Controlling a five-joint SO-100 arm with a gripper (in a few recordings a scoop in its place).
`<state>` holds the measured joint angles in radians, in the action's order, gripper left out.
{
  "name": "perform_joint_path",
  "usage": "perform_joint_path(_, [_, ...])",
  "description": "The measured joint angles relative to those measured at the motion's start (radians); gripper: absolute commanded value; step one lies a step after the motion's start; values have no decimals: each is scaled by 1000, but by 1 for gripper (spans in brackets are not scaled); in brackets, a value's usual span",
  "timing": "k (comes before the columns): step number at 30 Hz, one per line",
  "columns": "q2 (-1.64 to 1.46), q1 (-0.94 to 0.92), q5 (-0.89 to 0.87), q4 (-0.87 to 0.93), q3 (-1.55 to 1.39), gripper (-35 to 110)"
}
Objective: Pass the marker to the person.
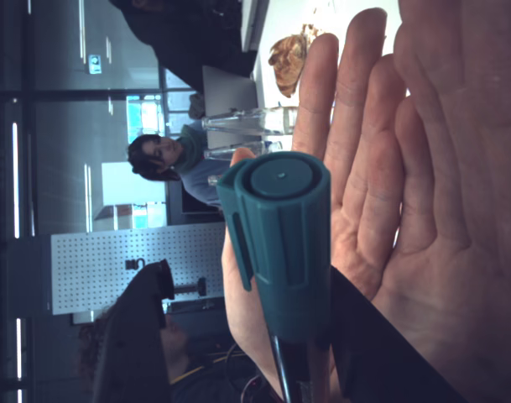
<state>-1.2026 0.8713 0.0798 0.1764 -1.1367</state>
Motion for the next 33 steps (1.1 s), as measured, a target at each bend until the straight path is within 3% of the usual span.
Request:
perform_joint_path(5, [0, 0, -43, 46, -6, 42])
perform_joint_path(24, [-14, 17, -245, 577, 229, 42])
perform_joint_path(33, [6, 18, -299, 647, 339, 42])
